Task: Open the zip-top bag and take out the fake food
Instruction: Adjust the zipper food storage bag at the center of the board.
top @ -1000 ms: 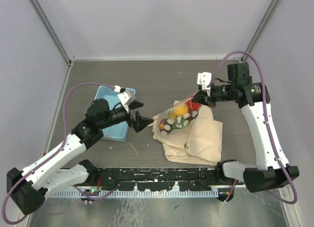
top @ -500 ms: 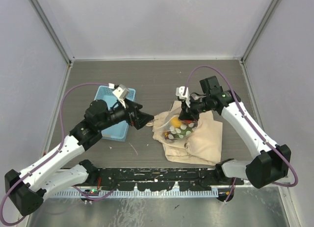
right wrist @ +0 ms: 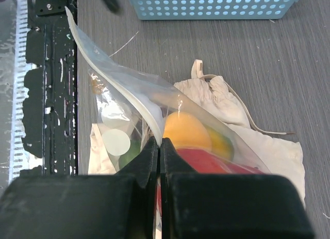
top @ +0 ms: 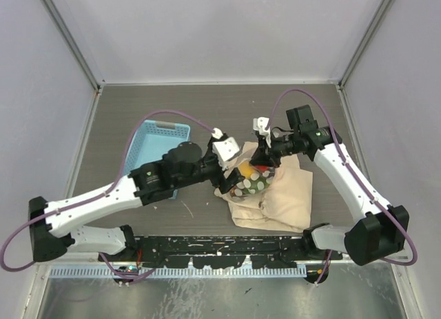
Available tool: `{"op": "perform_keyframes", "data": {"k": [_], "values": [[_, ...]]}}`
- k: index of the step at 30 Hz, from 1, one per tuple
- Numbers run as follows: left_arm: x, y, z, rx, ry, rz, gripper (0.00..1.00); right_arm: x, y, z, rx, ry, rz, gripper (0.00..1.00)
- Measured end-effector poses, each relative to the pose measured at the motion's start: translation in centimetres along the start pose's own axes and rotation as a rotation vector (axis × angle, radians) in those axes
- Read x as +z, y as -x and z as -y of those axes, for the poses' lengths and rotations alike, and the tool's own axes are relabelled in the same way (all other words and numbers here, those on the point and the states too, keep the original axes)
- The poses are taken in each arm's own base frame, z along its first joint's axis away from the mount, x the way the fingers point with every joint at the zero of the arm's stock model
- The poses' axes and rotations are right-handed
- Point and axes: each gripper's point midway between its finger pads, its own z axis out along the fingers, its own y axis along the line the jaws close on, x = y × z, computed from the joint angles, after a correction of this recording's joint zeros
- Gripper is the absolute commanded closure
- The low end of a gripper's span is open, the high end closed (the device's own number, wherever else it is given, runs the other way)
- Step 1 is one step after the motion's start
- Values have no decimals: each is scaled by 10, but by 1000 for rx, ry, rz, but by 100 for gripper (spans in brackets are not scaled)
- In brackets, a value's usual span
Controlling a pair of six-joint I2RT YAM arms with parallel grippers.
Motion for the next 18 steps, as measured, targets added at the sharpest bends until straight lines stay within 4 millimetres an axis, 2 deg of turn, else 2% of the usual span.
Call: {"op": "perform_keyframes", "data": {"k": [4, 6, 9, 11, 12, 14, 15, 18], "values": [[23, -45, -13, 60, 55, -167, 38, -7, 0, 0, 8, -13, 29, 97], [31, -62, -15, 79, 61, -238, 46, -11, 0, -1, 11, -19, 39, 96], [40, -71, -17, 90, 65, -286, 61, -11, -1, -4, 12, -13, 53, 96], [43, -70, -19, 92, 74, -291, 76, -11, -2, -4, 14, -10, 58, 93], [43, -68, -19, 90, 78, -290, 83, -11, -2, -4, 16, -10, 60, 90], [43, -65, -20, 90, 85, -285, 97, -11, -2, -4, 16, -9, 64, 77], [43, -64, -21, 89, 87, -283, 100, -11, -2, -4, 17, -9, 67, 70], [43, -66, -22, 95, 92, -289, 100, -13, -1, -3, 15, -14, 76, 48]]}}
